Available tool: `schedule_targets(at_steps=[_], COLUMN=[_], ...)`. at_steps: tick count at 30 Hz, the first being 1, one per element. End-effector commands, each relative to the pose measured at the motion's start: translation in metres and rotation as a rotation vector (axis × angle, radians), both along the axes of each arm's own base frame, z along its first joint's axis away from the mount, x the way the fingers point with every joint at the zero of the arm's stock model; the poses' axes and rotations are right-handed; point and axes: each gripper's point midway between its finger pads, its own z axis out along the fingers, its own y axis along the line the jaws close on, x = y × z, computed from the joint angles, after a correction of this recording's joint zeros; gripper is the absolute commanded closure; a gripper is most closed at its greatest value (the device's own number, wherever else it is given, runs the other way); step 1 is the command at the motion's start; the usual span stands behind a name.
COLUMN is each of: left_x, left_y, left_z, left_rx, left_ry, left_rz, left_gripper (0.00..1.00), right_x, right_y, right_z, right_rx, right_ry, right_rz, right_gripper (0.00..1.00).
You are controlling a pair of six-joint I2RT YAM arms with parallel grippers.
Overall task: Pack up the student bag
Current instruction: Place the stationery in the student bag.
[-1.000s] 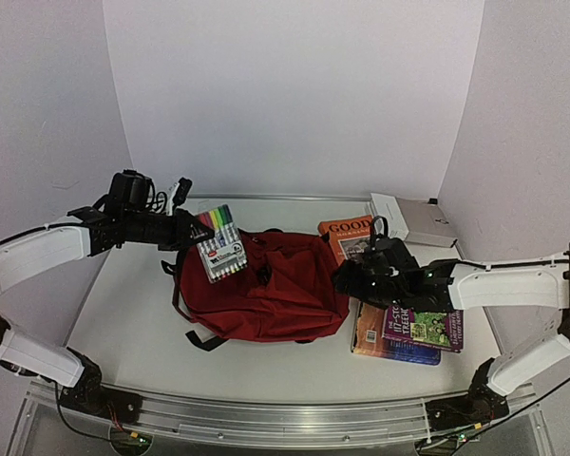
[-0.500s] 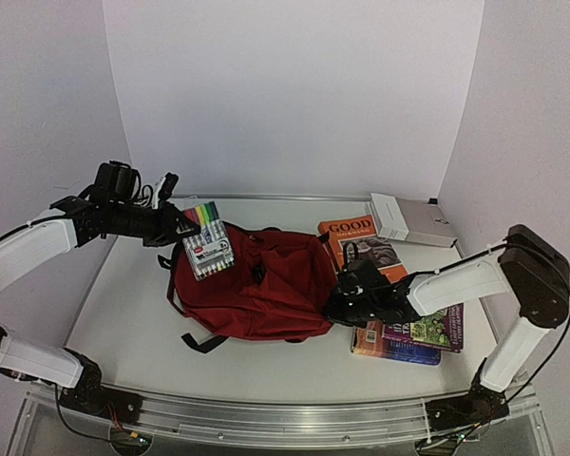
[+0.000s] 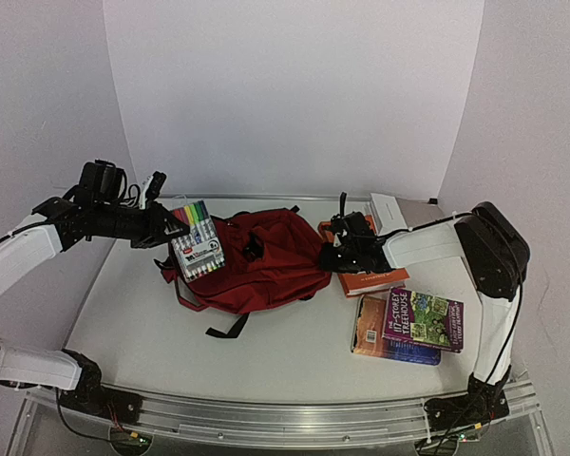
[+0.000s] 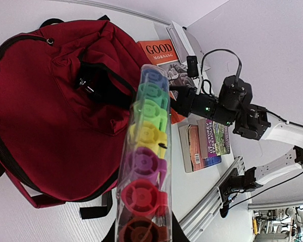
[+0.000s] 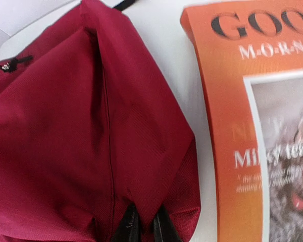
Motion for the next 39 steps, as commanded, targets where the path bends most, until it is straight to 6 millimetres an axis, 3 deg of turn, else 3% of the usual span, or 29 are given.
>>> schedule_targets(at_steps=[1, 6, 10, 13, 22, 25, 28, 32, 35, 39], left_x=[-0.001, 0.0, 0.003, 0.004, -0.002, -0.004, -0.004, -0.004, -0.003, -0.001], left_y=[0.009, 0.013, 0.012, 0.011, 0.016, 0.019, 0.022, 0.024, 0.024, 0.022], left_z=[0.03, 0.029, 0.027, 0.025, 0.022, 0.022, 0.02, 0.02, 0.02, 0.019], left_rx=[-0.008, 0.006, -0.001, -0.01, -0.014, -0.005, 0.01, 0.017, 0.019, 0.016], left_ry=[-0.095, -0.103, -0.102, -0.094, -0.087, -0.089, -0.088, -0.096, -0.101, -0.104], left_rz=[0.03, 0.047, 0.047, 0.046, 0.065, 0.074, 0.086, 0.093, 0.094, 0.088], left_gripper=[1.0, 1.0, 1.0, 1.0, 1.0, 1.0, 1.0, 1.0, 1.0, 1.0], right_x=[0.02, -0.009, -0.045, -0.061, -0.087, -0.09, -0.095, -0.108, -0.118, -0.133], right_y=[0.022, 0.028, 0.058, 0.077, 0.141, 0.146, 0.143, 0.124, 0.104, 0.076], right_z=[0.061, 0.094, 0.105, 0.103, 0.069, 0.051, 0.032, 0.019, 0.013, 0.007], right_rx=[0.013, 0.038, -0.02, -0.064, -0.123, -0.158, -0.19, -0.21, -0.23, -0.249], right_ry=[-0.144, -0.166, -0.194, -0.194, -0.157, -0.137, -0.1, -0.058, -0.039, -0.013], right_rz=[0.091, 0.09, 0.094, 0.077, 0.098, 0.105, 0.117, 0.117, 0.102, 0.08], right_gripper=[0.65, 0.24, 0.09, 0.02, 0.03, 0.12, 0.33, 0.73, 0.95, 1.0])
